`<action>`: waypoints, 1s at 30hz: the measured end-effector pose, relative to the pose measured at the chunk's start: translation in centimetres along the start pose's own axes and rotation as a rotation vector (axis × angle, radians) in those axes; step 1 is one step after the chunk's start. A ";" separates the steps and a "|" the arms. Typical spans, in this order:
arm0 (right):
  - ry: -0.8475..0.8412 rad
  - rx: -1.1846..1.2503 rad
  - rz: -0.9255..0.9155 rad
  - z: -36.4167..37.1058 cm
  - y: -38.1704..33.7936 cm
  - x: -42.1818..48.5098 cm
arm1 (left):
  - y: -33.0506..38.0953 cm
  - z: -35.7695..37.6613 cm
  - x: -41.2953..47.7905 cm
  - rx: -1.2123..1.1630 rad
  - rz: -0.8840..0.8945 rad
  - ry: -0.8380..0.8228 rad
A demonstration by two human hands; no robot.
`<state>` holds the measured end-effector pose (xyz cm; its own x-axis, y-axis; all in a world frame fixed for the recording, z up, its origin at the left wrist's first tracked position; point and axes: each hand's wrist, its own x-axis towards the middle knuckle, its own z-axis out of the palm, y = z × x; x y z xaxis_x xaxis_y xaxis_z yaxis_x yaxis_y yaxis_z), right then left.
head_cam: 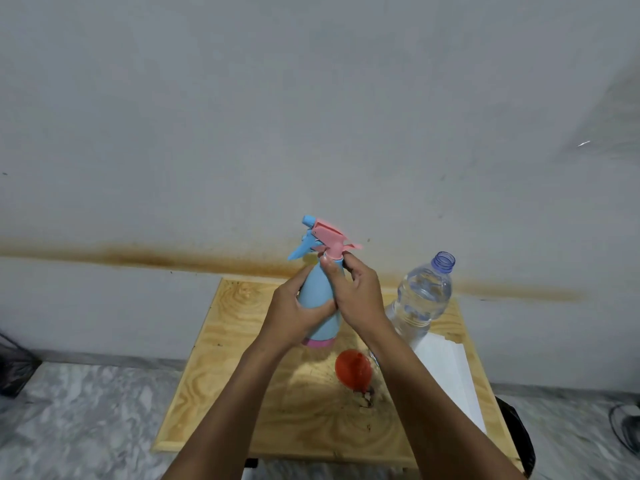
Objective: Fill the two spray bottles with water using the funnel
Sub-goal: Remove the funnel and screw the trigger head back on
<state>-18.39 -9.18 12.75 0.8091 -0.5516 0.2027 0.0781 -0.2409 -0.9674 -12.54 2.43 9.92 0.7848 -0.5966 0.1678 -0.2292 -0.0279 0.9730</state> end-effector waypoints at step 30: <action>-0.401 0.112 0.300 -4.9 1.1 -1.1 | -2.6 3.0 -4.6 -0.204 -0.328 -0.220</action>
<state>-22.08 -12.75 12.17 0.9635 -0.2288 -0.1392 -0.1476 -0.0199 -0.9888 -17.28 2.87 6.16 0.6509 -0.7395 -0.1717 0.1471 -0.0990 0.9842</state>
